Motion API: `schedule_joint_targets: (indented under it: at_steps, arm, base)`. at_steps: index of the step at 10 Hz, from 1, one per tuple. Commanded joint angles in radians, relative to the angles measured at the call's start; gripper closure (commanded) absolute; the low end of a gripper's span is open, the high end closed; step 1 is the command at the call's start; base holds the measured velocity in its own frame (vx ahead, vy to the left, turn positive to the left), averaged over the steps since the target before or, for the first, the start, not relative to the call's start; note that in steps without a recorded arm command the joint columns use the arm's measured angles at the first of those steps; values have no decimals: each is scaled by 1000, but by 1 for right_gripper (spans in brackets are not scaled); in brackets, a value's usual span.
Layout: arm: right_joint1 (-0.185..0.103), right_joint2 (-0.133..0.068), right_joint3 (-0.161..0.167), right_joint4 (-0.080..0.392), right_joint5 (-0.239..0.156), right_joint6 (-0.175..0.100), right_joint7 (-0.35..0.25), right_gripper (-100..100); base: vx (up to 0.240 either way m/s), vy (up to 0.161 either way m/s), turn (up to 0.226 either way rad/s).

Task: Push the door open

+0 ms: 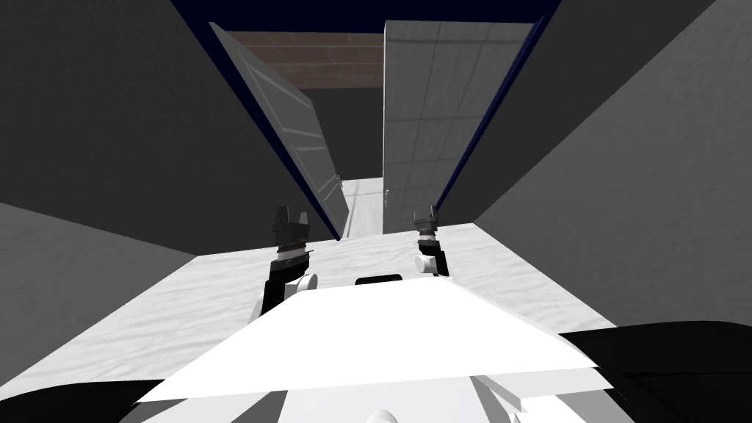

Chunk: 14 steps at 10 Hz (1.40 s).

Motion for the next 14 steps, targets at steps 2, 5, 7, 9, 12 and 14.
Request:
schedule_joint_targets:
  at_steps: [2, 5, 7, 9, 12, 14]
  arm:
    - [-18, -2, 8, 61, -33, -20, -53, -100]
    - [-40, -2, 19, 140, -70, -48, -111, -100]
    - [-55, -1, 26, 193, -95, -68, -151, -100]
    - [-71, 0, 34, 247, -121, -87, -191, -100]
    - [-93, 4, 45, 327, -159, -116, -252, -100]
    - [-108, 7, 52, 381, -184, -136, -292, -100]
  base:
    - [93, -40, 122]
    - [86, -43, 124]
    - [101, -39, 121]
    - [84, -45, 115]
    - [86, -54, 128]
    - [86, -47, 119]
